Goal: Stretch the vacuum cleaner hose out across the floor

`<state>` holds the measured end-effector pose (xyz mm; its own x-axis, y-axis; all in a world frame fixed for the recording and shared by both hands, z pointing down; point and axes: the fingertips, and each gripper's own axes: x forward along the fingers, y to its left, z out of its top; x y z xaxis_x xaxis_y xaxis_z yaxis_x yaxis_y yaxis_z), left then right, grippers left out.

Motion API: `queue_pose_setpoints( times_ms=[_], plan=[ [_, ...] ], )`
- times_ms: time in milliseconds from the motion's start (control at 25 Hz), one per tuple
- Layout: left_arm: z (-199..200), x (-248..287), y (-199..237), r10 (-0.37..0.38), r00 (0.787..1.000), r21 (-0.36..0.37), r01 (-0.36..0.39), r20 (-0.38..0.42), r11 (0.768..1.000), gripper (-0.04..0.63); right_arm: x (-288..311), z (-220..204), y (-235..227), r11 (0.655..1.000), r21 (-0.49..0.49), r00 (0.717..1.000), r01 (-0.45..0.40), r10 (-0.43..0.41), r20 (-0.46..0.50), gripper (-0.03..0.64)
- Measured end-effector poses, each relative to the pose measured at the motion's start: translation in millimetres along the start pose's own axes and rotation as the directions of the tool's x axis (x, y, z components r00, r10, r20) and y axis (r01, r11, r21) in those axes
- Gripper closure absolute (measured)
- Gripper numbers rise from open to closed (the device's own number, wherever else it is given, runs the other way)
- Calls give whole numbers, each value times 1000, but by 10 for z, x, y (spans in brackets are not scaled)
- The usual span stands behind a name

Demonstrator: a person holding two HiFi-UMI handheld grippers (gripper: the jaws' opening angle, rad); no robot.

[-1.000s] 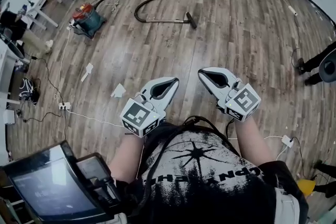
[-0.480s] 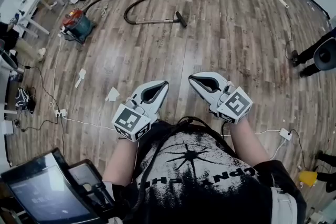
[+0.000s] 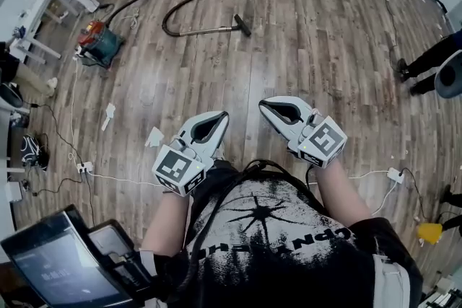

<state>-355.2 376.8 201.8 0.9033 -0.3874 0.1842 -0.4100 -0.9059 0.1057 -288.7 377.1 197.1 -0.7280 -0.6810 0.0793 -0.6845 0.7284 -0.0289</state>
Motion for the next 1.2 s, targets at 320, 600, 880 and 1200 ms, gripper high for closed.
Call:
queue_pose_setpoints(
  times_ms=[320, 600, 880, 1200],
  plan=[
    [196, 200, 657, -77, 997, 31, 76, 21, 997, 594, 464, 169, -411, 996, -48, 997, 76, -77, -14, 609],
    [174, 343, 1127, -165, 986, 52, 165, 0, 985, 594, 801, 144, -681, 983, -35, 983, 181, -181, 1, 609],
    [326, 498, 1727, -226, 974, 74, 226, -9, 971, 594, 1276, 204, -1028, 972, -22, 972, 234, -234, 1, 609],
    [201, 427, 2298, -245, 969, 59, 246, -23, 967, 594, 1955, 65, -1123, 975, -9, 975, 221, -222, -25, 609]
  ],
)
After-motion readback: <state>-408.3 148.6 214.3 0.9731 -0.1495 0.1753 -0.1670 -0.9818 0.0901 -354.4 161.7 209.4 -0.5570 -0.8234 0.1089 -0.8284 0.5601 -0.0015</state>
